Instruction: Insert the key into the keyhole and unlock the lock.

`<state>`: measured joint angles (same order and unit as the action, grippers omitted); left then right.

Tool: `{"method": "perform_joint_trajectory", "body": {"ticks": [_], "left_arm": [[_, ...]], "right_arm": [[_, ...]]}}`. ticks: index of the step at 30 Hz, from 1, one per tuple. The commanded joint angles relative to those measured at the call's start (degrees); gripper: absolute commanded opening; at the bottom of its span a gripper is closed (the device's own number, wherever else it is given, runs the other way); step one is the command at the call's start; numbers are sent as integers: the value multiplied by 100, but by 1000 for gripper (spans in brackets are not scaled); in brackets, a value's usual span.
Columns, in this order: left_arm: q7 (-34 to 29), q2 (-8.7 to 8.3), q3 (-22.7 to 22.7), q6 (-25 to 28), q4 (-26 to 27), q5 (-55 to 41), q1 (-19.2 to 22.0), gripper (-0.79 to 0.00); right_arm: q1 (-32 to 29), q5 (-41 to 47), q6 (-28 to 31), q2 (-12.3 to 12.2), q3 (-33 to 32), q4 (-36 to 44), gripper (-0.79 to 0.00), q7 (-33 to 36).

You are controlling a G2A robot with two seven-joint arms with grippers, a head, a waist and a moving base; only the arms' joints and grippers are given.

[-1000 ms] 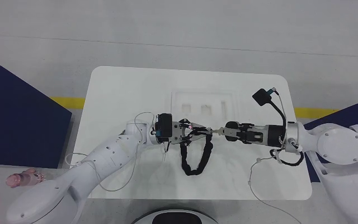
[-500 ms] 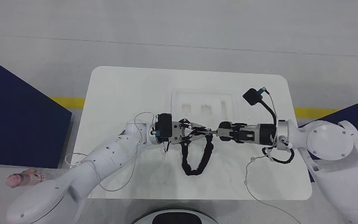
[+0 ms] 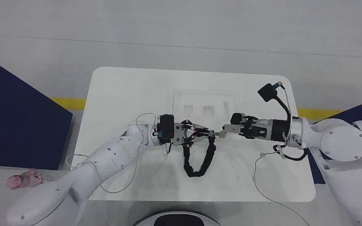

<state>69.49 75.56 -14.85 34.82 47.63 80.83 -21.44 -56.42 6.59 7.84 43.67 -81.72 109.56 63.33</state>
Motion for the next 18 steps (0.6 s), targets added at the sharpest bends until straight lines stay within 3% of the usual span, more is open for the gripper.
{"method": "perform_joint_trajectory", "body": {"ticks": [1,10,18], "left_arm": [[0,0,0,0,0,0,0,-785],[0,0,0,0,0,0,0,-785],[0,0,0,0,0,0,0,-785]], "right_arm": [[-85,-139,625,-12,-114,-47,0,-87],[-674,-1220,3253,-6,-538,-152,0,-1475],[-854,-2355,4161,-26,-791,-29,0,-1831]]}}
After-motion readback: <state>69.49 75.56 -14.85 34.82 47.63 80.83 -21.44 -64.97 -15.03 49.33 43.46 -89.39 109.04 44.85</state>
